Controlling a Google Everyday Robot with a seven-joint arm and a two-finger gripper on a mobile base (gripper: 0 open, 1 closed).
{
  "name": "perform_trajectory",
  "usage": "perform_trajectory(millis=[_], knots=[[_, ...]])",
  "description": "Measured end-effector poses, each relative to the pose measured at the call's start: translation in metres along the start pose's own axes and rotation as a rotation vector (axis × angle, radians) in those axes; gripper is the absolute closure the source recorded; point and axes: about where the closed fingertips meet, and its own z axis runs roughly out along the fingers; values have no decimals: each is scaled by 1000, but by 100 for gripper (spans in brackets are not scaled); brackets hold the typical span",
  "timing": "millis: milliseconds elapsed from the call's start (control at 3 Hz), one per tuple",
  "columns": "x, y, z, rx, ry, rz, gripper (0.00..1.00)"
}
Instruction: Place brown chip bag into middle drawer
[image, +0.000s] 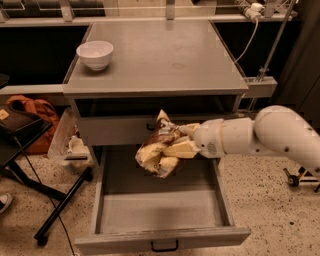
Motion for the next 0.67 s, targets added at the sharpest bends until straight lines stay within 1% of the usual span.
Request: perform_trajectory(millis=[333,667], knots=[[25,-11,40,-15,136,84,100],[25,-8,51,-29,148,123,100]])
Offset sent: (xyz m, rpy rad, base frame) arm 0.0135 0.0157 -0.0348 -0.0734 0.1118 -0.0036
